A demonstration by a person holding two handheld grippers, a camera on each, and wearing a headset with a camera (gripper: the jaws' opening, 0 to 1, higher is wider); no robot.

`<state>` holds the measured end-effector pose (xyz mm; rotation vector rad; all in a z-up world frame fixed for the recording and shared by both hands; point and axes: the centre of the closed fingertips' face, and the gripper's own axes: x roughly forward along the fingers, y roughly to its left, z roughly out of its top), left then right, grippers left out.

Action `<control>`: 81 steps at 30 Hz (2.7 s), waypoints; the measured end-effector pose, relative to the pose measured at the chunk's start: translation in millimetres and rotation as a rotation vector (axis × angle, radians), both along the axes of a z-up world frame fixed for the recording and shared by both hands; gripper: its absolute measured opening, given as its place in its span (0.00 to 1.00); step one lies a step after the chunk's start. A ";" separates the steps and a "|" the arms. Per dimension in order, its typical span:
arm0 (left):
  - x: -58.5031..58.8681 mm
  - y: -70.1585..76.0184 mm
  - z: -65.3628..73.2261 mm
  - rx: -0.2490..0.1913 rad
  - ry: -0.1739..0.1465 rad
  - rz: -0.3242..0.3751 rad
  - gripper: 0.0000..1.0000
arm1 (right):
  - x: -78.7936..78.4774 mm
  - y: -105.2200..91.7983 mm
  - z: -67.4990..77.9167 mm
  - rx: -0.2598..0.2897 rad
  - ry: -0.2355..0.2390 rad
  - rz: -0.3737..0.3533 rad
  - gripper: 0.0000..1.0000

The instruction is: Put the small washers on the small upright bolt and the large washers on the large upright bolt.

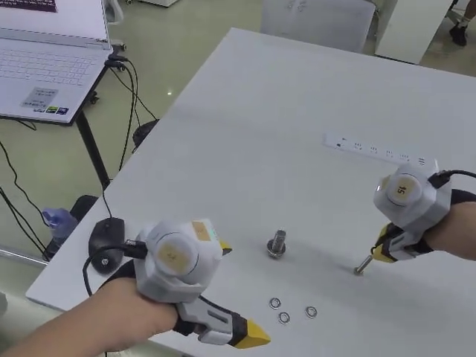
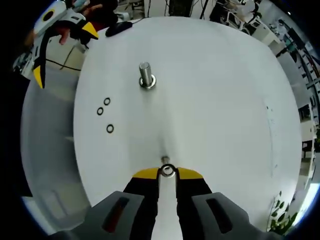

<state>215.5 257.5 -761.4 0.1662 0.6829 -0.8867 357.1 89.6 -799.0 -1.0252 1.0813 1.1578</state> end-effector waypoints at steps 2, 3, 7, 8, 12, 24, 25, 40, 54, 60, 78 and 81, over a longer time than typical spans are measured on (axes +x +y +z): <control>0.1 1.1 -1.3 0.006 0.002 -0.001 0.87 | -0.7 0.5 -2.3 -0.003 0.001 0.001 0.12; 0.1 1.8 -2.0 0.008 0.005 -0.001 0.88 | -1.1 1.0 -3.5 -0.003 0.002 0.001 0.12; 1.1 4.4 -4.2 0.016 0.008 -0.007 0.89 | -2.3 1.8 -7.8 -0.003 0.015 0.004 0.12; 1.4 4.9 -4.9 0.020 0.010 -0.010 0.89 | -2.0 1.4 -8.3 -0.006 0.015 0.004 0.12; 3.4 5.5 -3.7 0.011 0.014 -0.011 0.87 | 1.6 1.0 -10.5 -0.007 0.018 -0.002 0.12; 2.3 6.5 -7.3 0.013 0.028 -0.023 0.85 | 2.9 0.3 -13.4 -0.015 0.024 -0.004 0.12; 2.6 6.3 -7.2 0.011 0.028 -0.023 0.85 | 3.4 -0.3 -13.8 -0.016 0.023 -0.003 0.12; 0.0 5.7 -9.9 0.011 0.040 -0.026 0.82 | 6.8 -1.8 -15.8 -0.020 0.024 -0.012 0.12; -1.3 6.2 -10.5 0.012 0.044 -0.025 0.81 | 9.8 -6.9 -24.3 -0.027 0.028 -0.028 0.12; -1.8 7.6 -8.9 0.010 0.042 -0.019 0.81 | 10.4 -6.9 -33.3 -0.028 0.037 -0.033 0.13; 0.7 6.0 0.4 0.016 0.002 -0.012 0.82 | -4.5 -0.2 -48.2 -0.026 0.050 -0.045 0.13; 1.1 8.5 -0.7 0.036 -0.012 -0.012 0.83 | -3.4 -0.3 -53.7 -0.028 0.051 -0.047 0.13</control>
